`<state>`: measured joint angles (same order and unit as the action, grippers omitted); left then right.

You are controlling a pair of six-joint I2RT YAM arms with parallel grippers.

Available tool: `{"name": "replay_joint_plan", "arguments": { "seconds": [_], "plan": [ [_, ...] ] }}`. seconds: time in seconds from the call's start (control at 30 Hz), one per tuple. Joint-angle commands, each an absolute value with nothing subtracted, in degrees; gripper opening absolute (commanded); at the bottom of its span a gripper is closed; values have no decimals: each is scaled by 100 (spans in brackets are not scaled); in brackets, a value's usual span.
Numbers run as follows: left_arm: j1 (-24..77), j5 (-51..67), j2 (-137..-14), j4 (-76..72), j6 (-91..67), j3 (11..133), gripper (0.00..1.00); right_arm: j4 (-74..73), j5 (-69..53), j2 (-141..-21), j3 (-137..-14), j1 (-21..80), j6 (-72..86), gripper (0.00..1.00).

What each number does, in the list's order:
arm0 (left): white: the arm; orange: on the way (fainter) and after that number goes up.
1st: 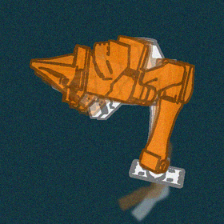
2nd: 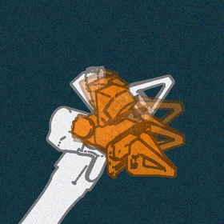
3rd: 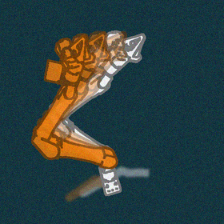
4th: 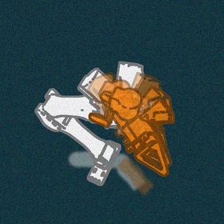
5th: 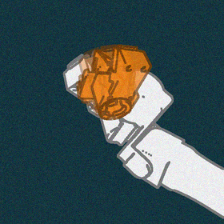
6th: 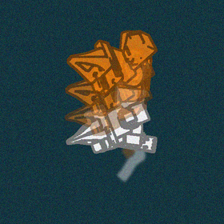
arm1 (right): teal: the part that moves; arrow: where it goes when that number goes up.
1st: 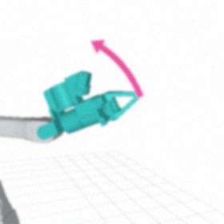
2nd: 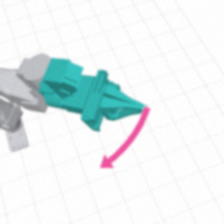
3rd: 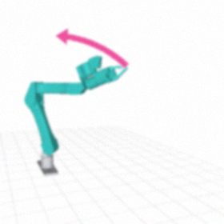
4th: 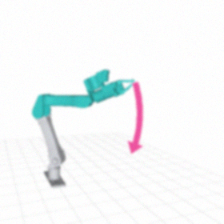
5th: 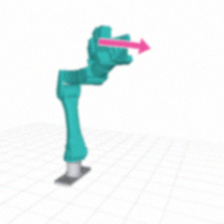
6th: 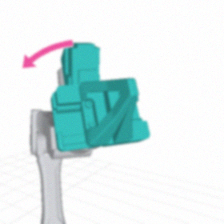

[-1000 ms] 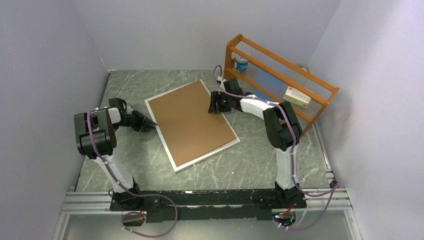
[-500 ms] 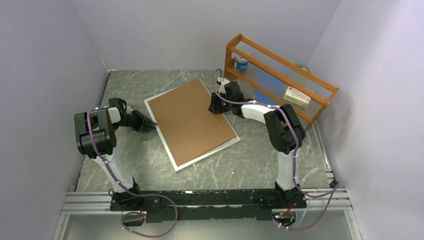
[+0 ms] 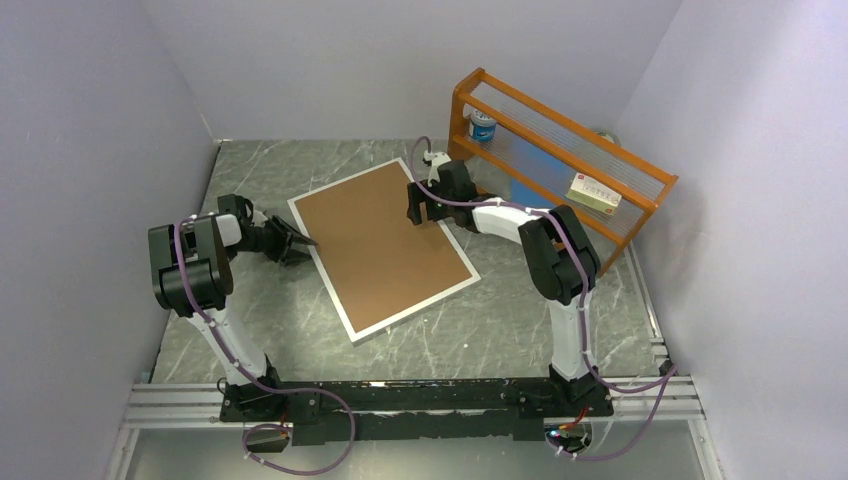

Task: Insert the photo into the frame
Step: Place the photo frame item in the photo frame.

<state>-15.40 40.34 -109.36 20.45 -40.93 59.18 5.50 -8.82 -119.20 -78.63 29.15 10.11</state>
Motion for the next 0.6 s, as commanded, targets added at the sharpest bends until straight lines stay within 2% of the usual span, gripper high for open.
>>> {"name": "replay_joint_plan", "arguments": {
  "seconds": [0.0, 0.27, 0.57],
  "plan": [
    [-1485, 3547, -11019, 2402, -3785, 5852, 52, -31, -301, -11645, -8165, 2953, 1335, 86],
    [-1486, 3159, -10768, 2539, -3629, 5854, 68, -898, -136, -11504, -8221, 2936, 1872, 89],
    [-1478, 2901, -11035, 2576, -3673, 6041, 64, -1413, -178, -11566, -8101, 2938, 2132, 89]
  ]
}}
